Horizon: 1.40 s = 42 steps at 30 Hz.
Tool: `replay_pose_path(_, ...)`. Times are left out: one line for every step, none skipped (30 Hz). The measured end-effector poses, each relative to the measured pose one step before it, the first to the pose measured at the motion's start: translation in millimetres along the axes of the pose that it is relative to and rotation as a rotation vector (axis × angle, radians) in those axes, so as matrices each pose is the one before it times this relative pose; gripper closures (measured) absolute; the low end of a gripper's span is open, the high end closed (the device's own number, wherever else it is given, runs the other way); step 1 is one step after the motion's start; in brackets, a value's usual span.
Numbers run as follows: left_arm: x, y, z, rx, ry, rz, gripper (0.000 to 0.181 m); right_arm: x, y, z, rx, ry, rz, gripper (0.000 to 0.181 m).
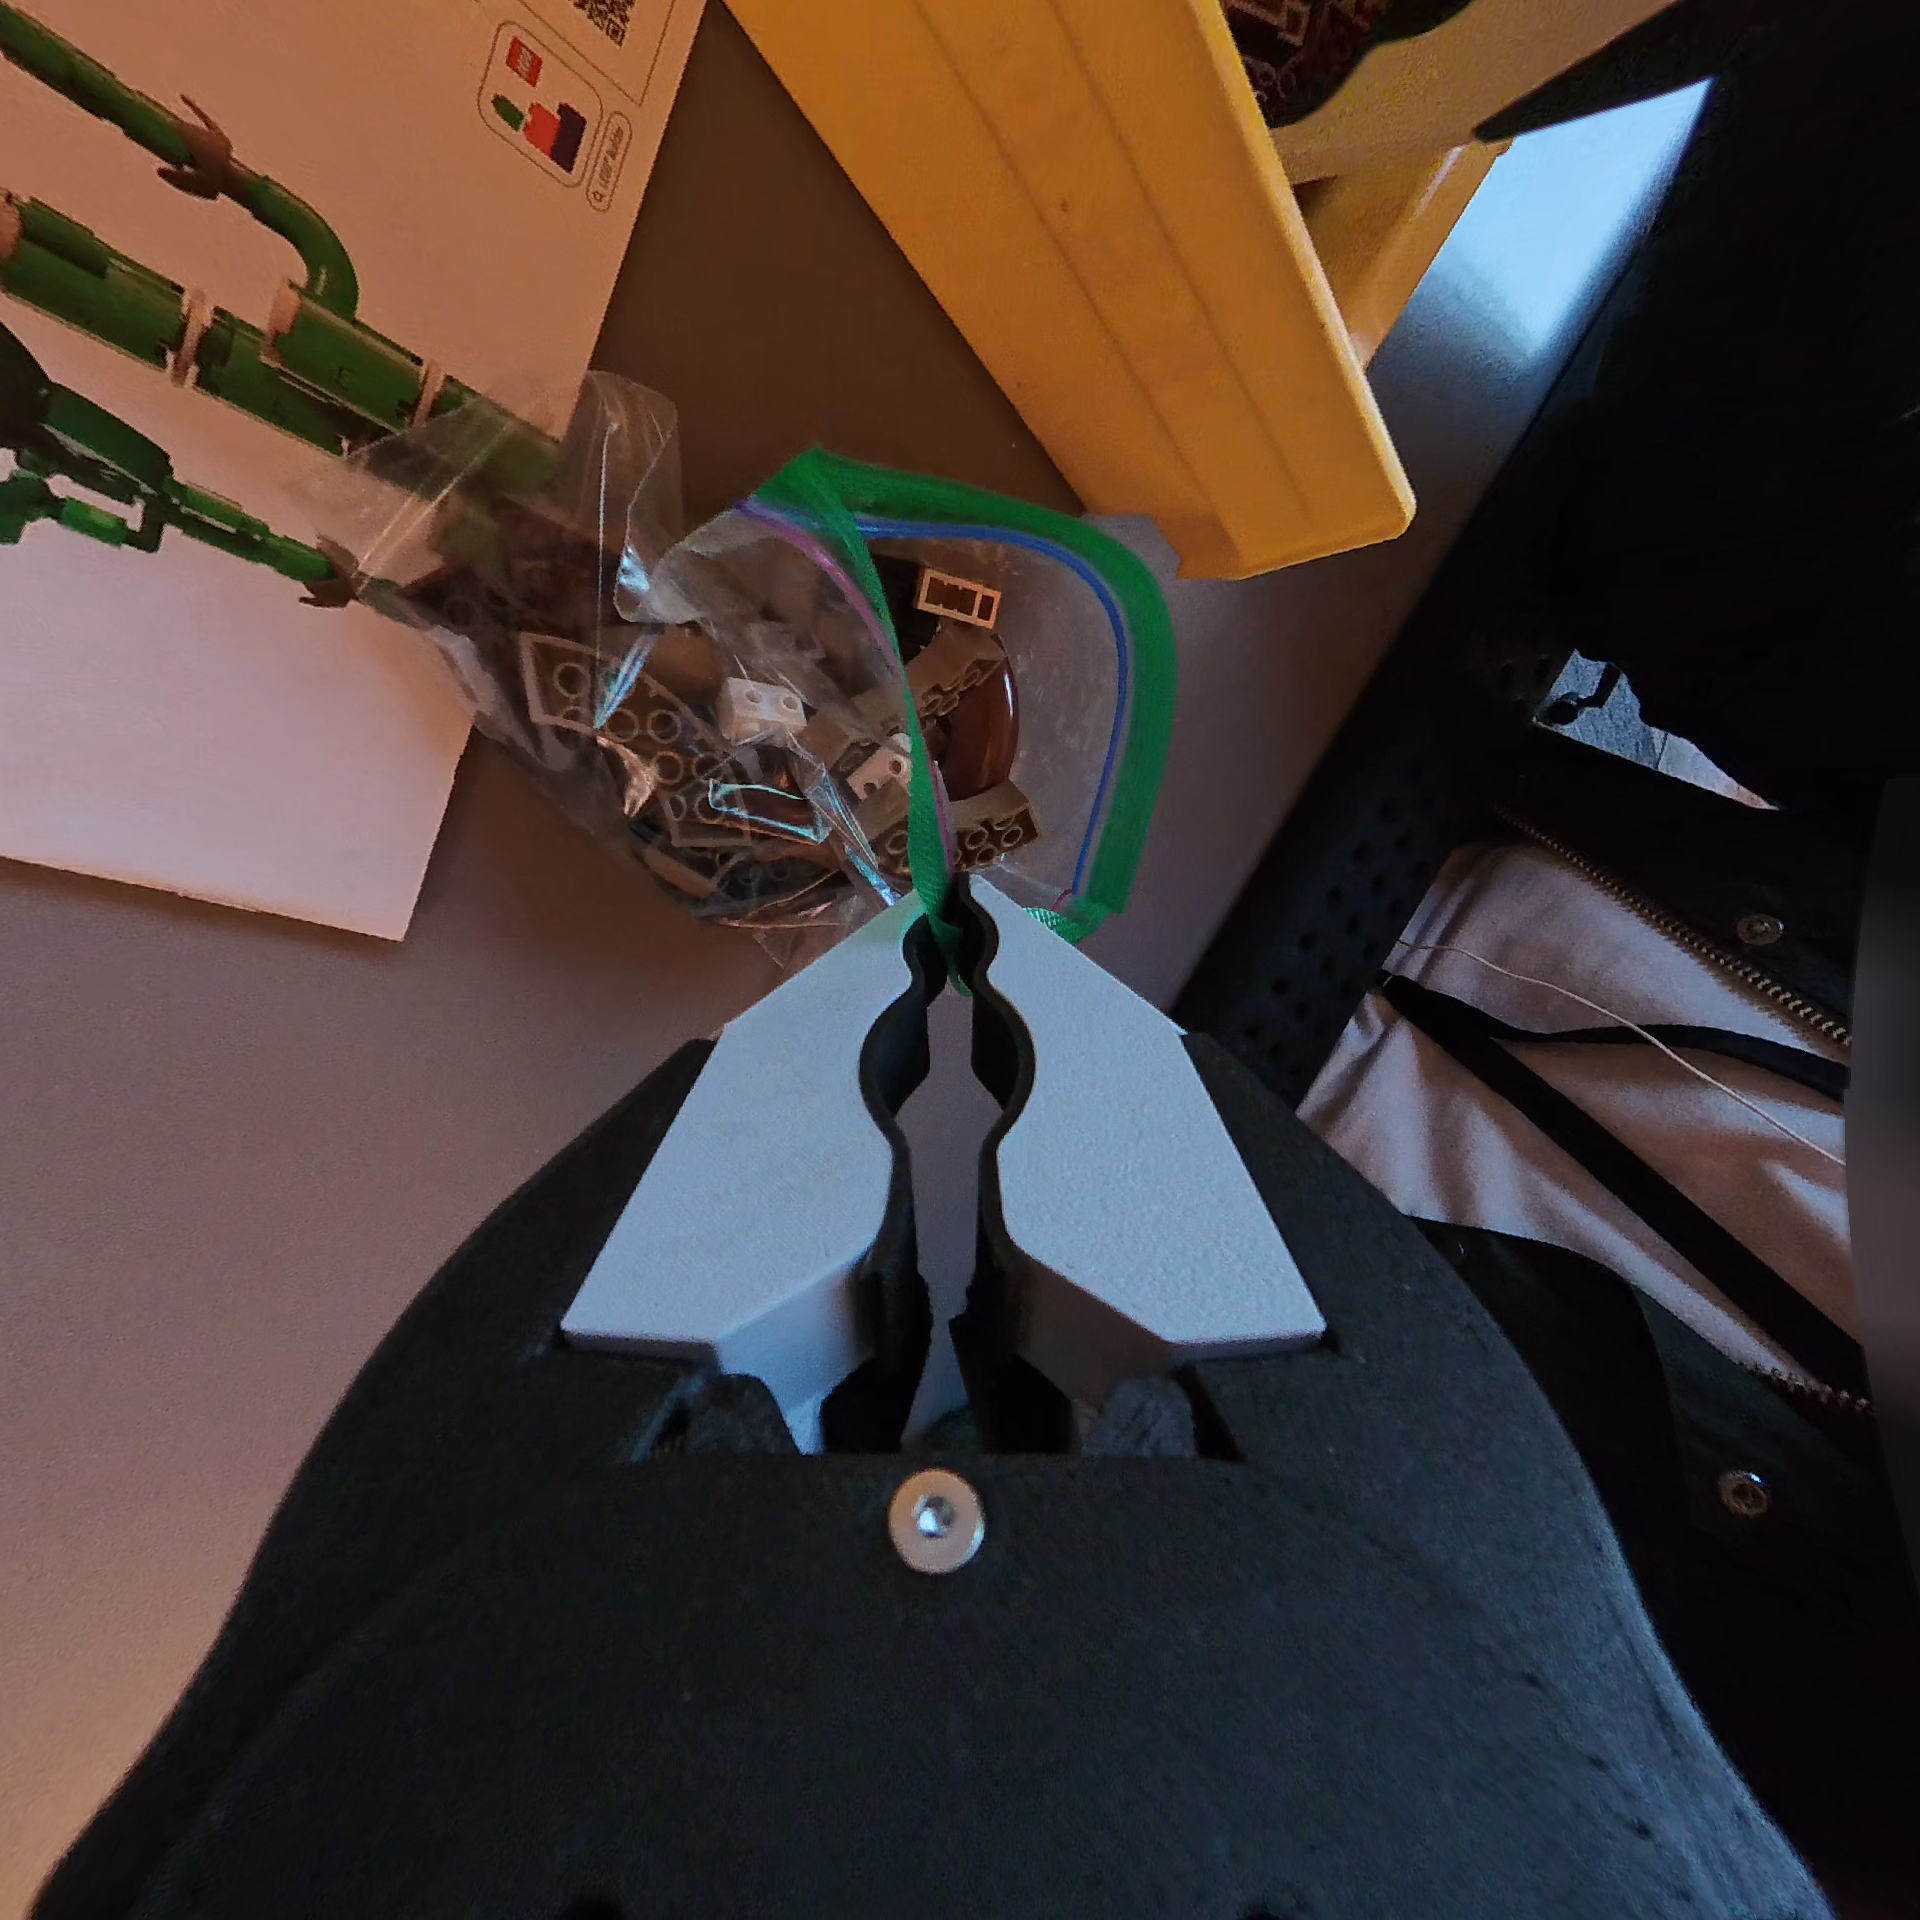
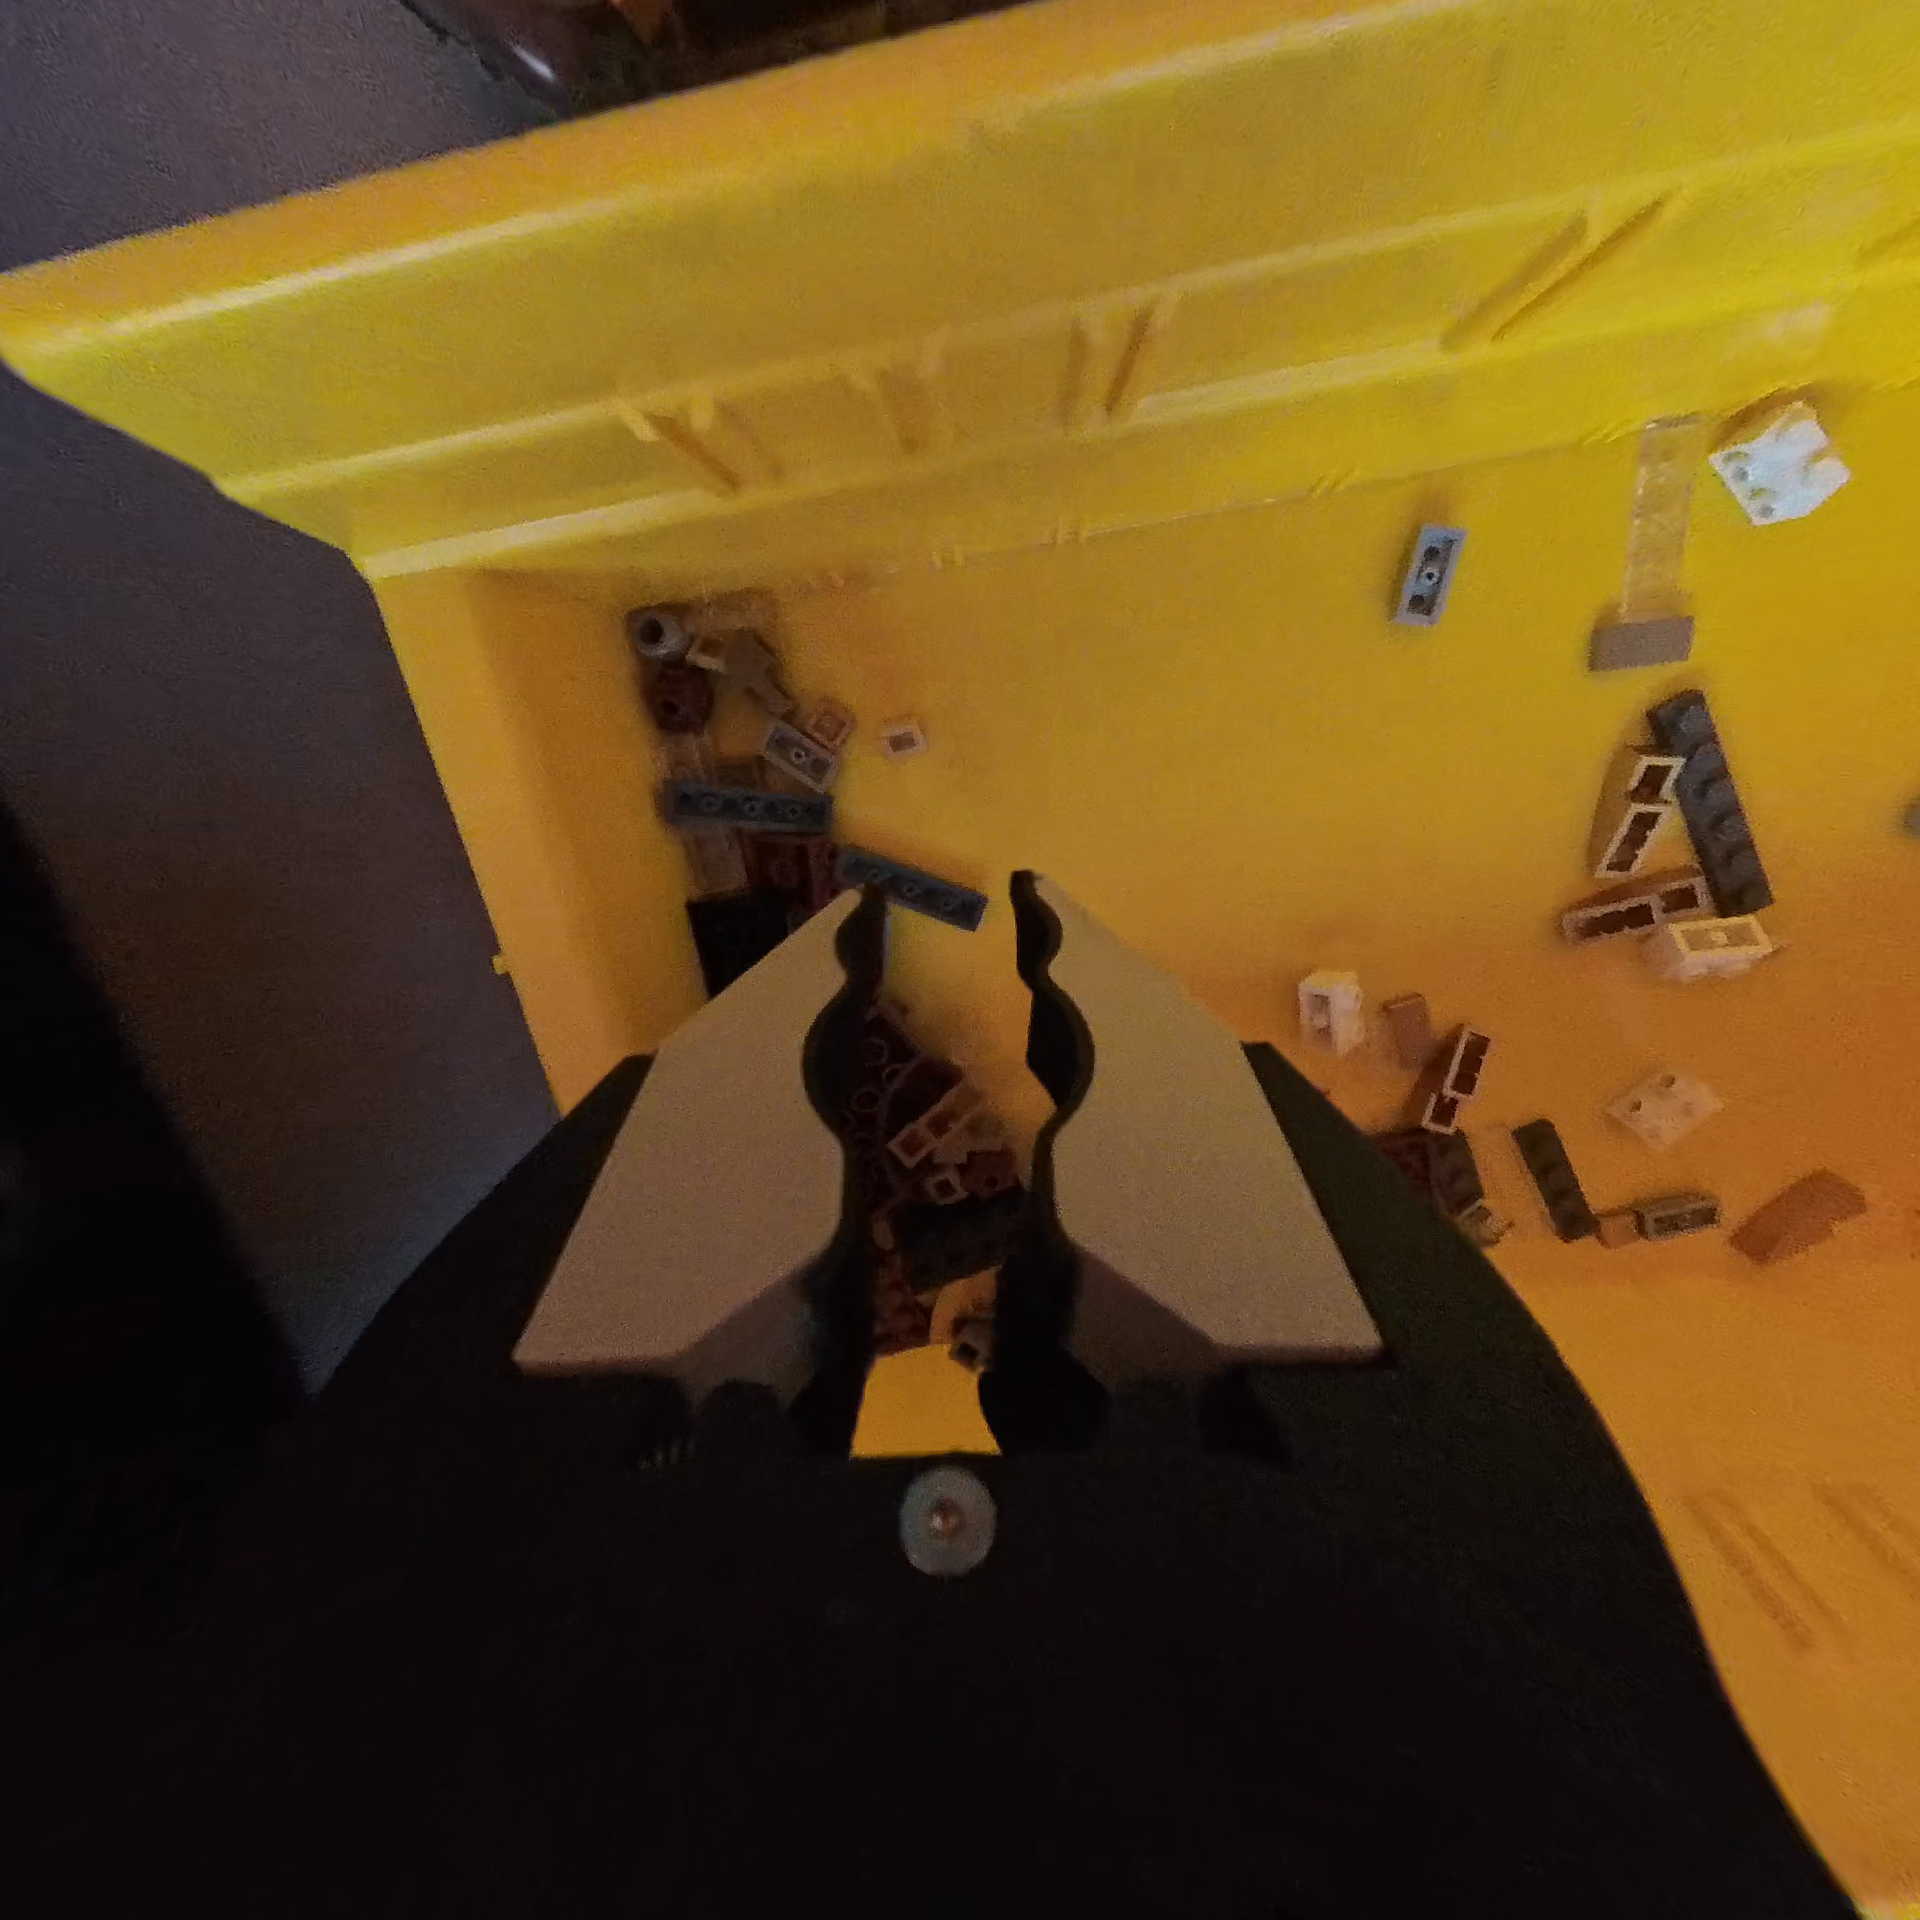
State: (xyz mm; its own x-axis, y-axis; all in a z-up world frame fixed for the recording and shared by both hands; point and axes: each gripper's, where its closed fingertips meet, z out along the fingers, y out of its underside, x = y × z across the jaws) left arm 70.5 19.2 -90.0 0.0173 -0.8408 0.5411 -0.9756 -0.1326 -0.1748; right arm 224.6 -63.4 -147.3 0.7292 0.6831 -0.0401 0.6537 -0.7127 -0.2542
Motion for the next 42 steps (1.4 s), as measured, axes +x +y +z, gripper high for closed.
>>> replay_pose_path(-0.09,-0.03,-0.11,0.0007,-0.0002,0.0004,0.181,-0.77,0.01,2.87,0.0041,-0.0063,-0.0185,0.158)
replay_pose_path(-0.1,-0.06,-0.21,0.0007,0.0002,-0.0009,0.181,-2.04,0.99,2.67,-0.003,-0.0131,-0.0084,0.16)
replay_pose_path(-0.23,0.05,-0.26,0.0006,0.0006,-0.0015,0.181,-1.63,2.66,2.82,-0.0153,-0.0092,0.0008,0.161)
replay_pose_path(-0.17,0.06,-0.09,0.0001,0.0003,-0.0014,0.181,-1.11,3.7,2.74,-0.0215,-0.0051,0.0005,0.161)
replay_pose_path(-0.01,0.04,-0.14,0.0002,0.0001,-0.0002,0.181,-0.37,1.74,2.17,-0.0108,-0.001,-0.0001,0.16)
replay_pose_path(0.16,0.05,-0.06,0.0003,-0.0002,0.0011,0.181,1.28,1.05,1.67,-0.0082,0.0065,-0.0012,0.162)
replay_pose_path(0.27,-0.04,0.05,-0.0002,-0.0006,0.0014,0.181,1.91,-2.14,-0.03,0.0119,0.0093,-0.0013,0.163)
replay_pose_path(0.23,0.03,0.19,-0.0006,-0.0003,0.0009,0.181,1.55,0.02,0.19,-0.0017,0.0059,0.0019,0.167)
replay_pose_path(0.19,0.01,0.14,-0.0005,-0.0002,0.0005,0.181,1.98,0.05,0.17,0.0004,0.0091,0.0011,0.171)
replay_pose_path(-0.03,0.05,0.19,-0.0007,0.0,0.0001,0.181,0.7,-0.04,-0.1,0.0006,0.0001,0.0012,0.172)
replay_pose_path(0.03,0.05,0.19,-0.0007,0.0003,-0.0003,0.181,0.41,1.35,-0.45,-0.0085,-0.0005,0.0013,0.173)
replay_pose_path(-0.07,0.02,0.02,-0.0001,0.0002,-0.0005,0.181,1.35,1.74,-1.55,-0.0087,0.0098,-0.0021,0.173)
replay_pose_path(-0.11,-0.1,-0.07,0.0005,0.0001,-0.0006,0.181,1.05,-0.22,-3.5,0.0053,0.0123,-0.004,0.173)
replay_pose_path(-0.05,-0.13,-0.14,0.0006,0.0002,-0.0004,0.181,1.77,-3.42,-6.32,0.024,0.0196,-0.0038,0.173)
replay_pose_path(0.02,-0.02,0.1,0.0002,0.0005,-0.0001,0.181,2.91,-7.17,-9.55,0.0402,0.0307,-0.0009,0.173)
replay_pose_path(0.02,-0.16,0.12,-0.0001,0.0005,0.0001,0.181,2.72,-11.25,-12.14,0.0555,0.034,0.0017,0.174)
replay_pose_path(0.05,-0.08,0.23,-0.0005,0.0005,0.0001,0.181,2.0,-16.37,-13.74,0.074,0.0354,-0.002,0.174)
replay_pose_path(0.07,-0.1,0.36,-0.0008,0.0004,0.0,0.181,0.44,-21.57,-13.8,0.0928,0.0328,-0.009,0.174)
replay_pose_path(-0.02,-0.09,0.3,-0.001,0.0003,-0.0002,0.181,-2.0,-25.87,-12.24,0.1071,0.023,-0.0128,0.173)
replay_pose_path(0.05,-0.1,0.36,-0.0008,0.0002,-0.0002,0.181,-5.3,-28.4,-8.49,0.1179,0.0042,-0.0094,0.173)
replay_pose_path(0.16,-0.02,0.32,-0.0007,0.0001,0.0001,0.181,-9.27,-26.94,-3.44,0.1118,-0.0216,-0.0024,0.174)
replay_pose_path(0.02,-0.04,0.27,-0.0007,-0.0003,-0.0001,0.181,-11.03,-21.82,1.68,0.088,-0.0357,0.0016,0.174)
replay_pose_path(0.09,0.07,-0.04,0.0002,-0.0003,0.0,0.181,-10.05,-14.53,6.06,0.0566,-0.035,0.006,0.174)
replay_pose_path(0.13,-0.22,-0.23,0.0018,-0.0004,0.0005,0.181,-8.25,-6.6,9.25,0.0245,-0.0329,0.0112,0.173)
replay_pose_path(0.31,-0.78,-0.52,0.005,0.0004,0.0009,0.181,-4.52,1.53,10.81,-0.0108,-0.0197,0.0129,0.172)
replay_pose_path(0.2,-0.6,-0.71,0.0055,0.001,0.0,0.181,0.45,7.87,10.72,-0.0422,0.0037,0.0079,0.171)
replay_pose_path(-0.16,0.02,-0.51,0.0017,-0.0006,-0.0008,0.181,5.85,10.25,9.6,-0.0519,0.031,0.0057,0.166)
replay_pose_path(-0.37,0.5,-0.45,-0.0006,-0.0011,-0.0009,0.181,3.79,9.86,7.71,-0.049,0.0141,0.008,0.159)
replay_pose_path(-0.22,0.3,-0.28,0.0003,0.0002,-0.0013,0.181,-0.86,7.06,4.7,-0.0349,-0.0151,0.0056,0.157)
replay_pose_path(-0.13,-0.15,-0.45,0.0015,0.0006,-0.0006,0.181,-0.73,3.51,1.45,-0.0142,-0.0091,-0.0057,0.156)
replay_pose_path(0.02,-0.02,-0.39,0.0015,0.0002,0.0007,0.181,-2.39,0.54,-1.13,-0.0009,-0.007,-0.0223,0.155)
replay_pose_path(-0.05,0.04,-0.36,0.0005,0.0001,0.0008,0.181,-10.29,-0.11,-2.23,-0.0005,-0.0415,-0.0444,0.155)
replay_pose_path(-0.14,0.1,-0.14,-0.0002,0.0002,-0.0001,0.181,-15.19,0.77,-1.12,-0.0069,-0.0546,-0.0651,0.155)
replay_pose_path(-0.22,0.04,-0.01,-0.0003,0.0004,-0.0012,0.181,-11.39,2.55,1.46,-0.0244,-0.0209,-0.0793,0.154)
replay_pose_path(-0.26,-0.02,0.17,-0.0003,0.0006,-0.0017,0.181,-5.89,3.25,4.12,-0.0391,0.0133,-0.0847,0.154)
replay_pose_path(-0.03,0.1,0.2,-0.001,0.0004,-0.001,0.181,-0.67,3.52,5.76,-0.0475,0.0387,-0.071,0.155)
replay_pose_path(0.24,0.06,0.25,-0.0013,-0.0002,0.0002,0.181,-0.35,4.05,6.57,-0.0519,0.0298,-0.0472,0.154)
replay_pose_path(0.34,0.05,0.22,-0.0005,-0.0008,0.0016,0.181,-2.82,4.05,6.63,-0.0487,0.0057,-0.0272,0.154)
replay_pose_path(0.55,-0.04,0.11,-0.0001,-0.0012,0.0025,0.181,0.17,4.83,5.9,-0.0474,0.0181,-0.0171,0.154)
replay_pose_path(0.57,0.0,0.09,-0.0004,-0.001,0.0025,0.181,1.18,3.23,4.05,-0.0373,0.0221,-0.0182,0.157)
replay_pose_path(0.52,-0.05,0.14,-0.0001,-0.0006,0.0021,0.181,0.82,2.1,2.16,-0.0277,0.0179,-0.0192,0.161)
replay_pose_path(0.36,-0.08,0.07,0.0,0.0002,0.0016,0.181,1.86,0.15,-0.23,-0.01,0.0205,-0.0147,0.17)
